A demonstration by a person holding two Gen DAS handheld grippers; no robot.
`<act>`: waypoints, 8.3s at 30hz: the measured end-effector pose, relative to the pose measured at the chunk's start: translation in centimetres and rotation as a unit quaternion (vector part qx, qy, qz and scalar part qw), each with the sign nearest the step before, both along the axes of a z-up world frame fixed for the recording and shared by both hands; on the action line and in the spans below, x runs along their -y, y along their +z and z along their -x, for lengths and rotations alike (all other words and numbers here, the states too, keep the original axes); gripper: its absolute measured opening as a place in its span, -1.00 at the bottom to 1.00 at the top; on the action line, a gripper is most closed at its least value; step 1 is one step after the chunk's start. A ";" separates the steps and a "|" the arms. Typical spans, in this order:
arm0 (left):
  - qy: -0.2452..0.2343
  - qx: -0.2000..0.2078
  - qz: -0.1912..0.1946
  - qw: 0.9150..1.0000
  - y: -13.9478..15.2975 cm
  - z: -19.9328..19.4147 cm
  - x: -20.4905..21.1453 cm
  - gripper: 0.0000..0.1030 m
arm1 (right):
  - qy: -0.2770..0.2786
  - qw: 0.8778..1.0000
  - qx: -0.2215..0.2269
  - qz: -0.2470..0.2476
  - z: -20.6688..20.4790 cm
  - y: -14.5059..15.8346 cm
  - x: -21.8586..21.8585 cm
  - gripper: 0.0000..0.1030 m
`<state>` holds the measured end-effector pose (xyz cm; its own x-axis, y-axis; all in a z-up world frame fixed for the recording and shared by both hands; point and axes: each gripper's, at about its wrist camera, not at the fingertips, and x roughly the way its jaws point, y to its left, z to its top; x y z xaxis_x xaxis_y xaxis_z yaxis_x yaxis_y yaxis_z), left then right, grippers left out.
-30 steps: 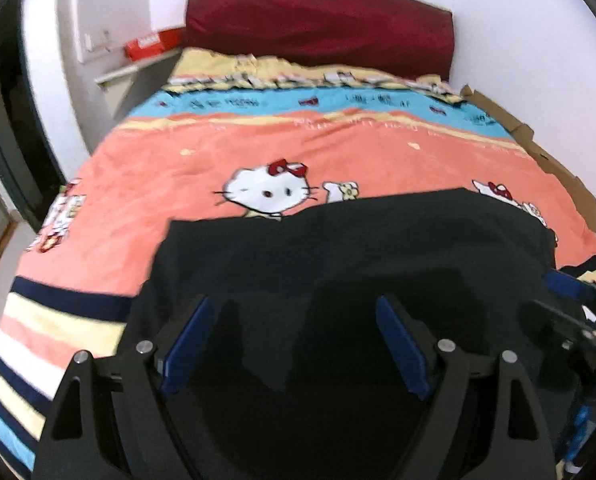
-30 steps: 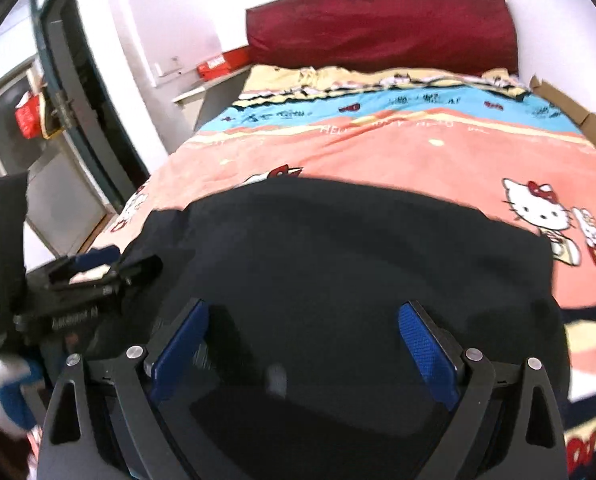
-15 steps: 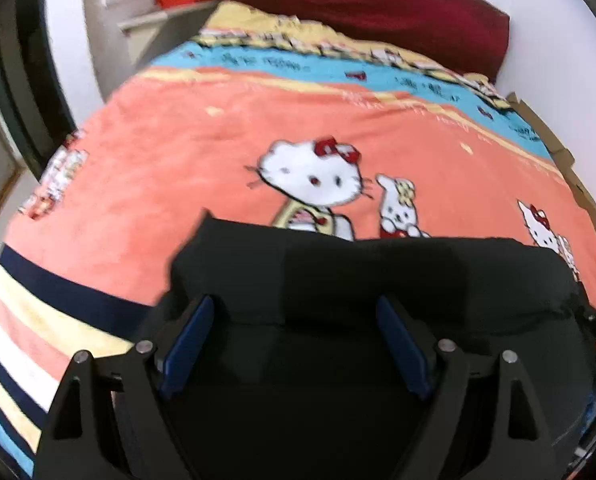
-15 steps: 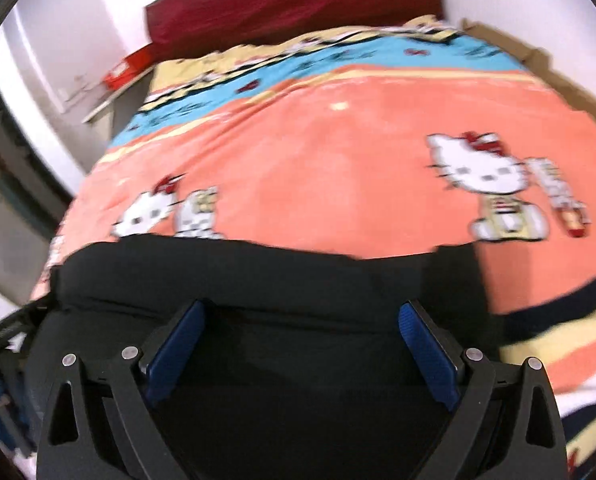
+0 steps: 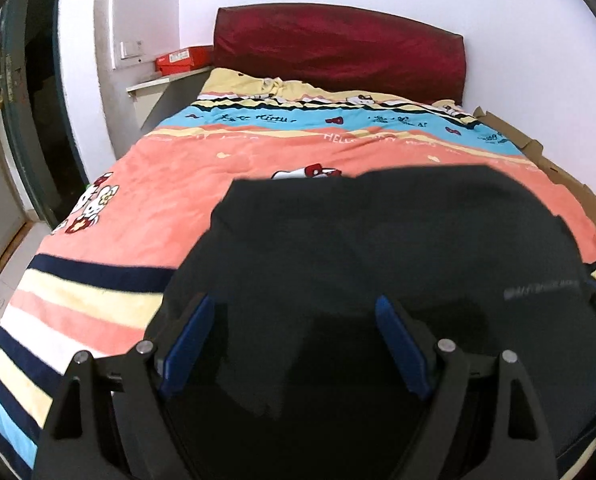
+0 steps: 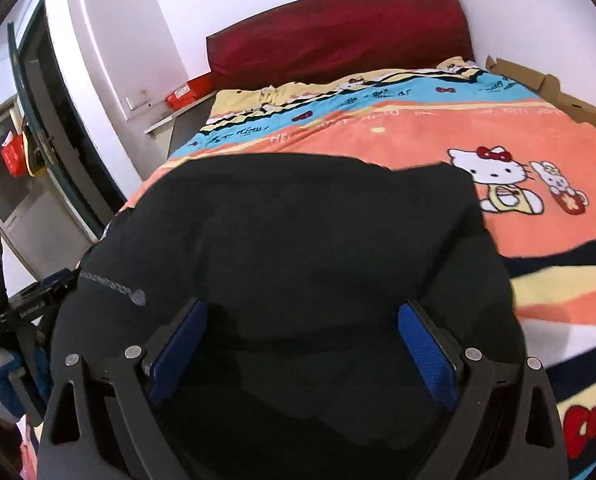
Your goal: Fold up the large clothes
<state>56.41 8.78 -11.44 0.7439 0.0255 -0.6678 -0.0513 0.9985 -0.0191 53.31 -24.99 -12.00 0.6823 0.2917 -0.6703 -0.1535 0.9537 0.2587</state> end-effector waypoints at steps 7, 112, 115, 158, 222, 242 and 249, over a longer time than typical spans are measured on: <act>0.010 0.021 -0.015 1.000 -1.4 1.9 0.2 0.62 | -0.048 0.995 0.019 0.086 3.3 0.6 1.3 0.84; 0.028 -0.013 -0.079 0.996 1.9 11.8 -4.2 0.62 | -0.044 0.998 0.007 0.041 12.3 3.1 7.0 0.99; 0.028 -0.018 -0.075 0.997 2.0 10.7 -4.6 0.62 | -0.047 0.998 0.009 0.045 11.5 3.4 7.2 0.99; -0.133 -0.130 0.313 0.931 -7.1 1.3 -7.0 0.15 | 0.029 0.969 -0.190 -0.156 -0.4 -9.4 7.9 0.93; 0.051 0.043 0.062 0.996 11.6 33.1 -6.4 0.21 | -0.048 0.998 0.035 0.003 31.8 11.9 2.9 0.93; 0.047 0.090 -0.030 0.994 10.0 30.9 1.6 0.32 | -0.041 0.991 0.117 0.049 30.8 9.8 -1.8 0.99; 0.027 0.076 -0.038 0.996 7.4 27.2 3.4 0.33 | -0.021 0.990 0.123 0.069 27.3 8.0 -4.7 0.99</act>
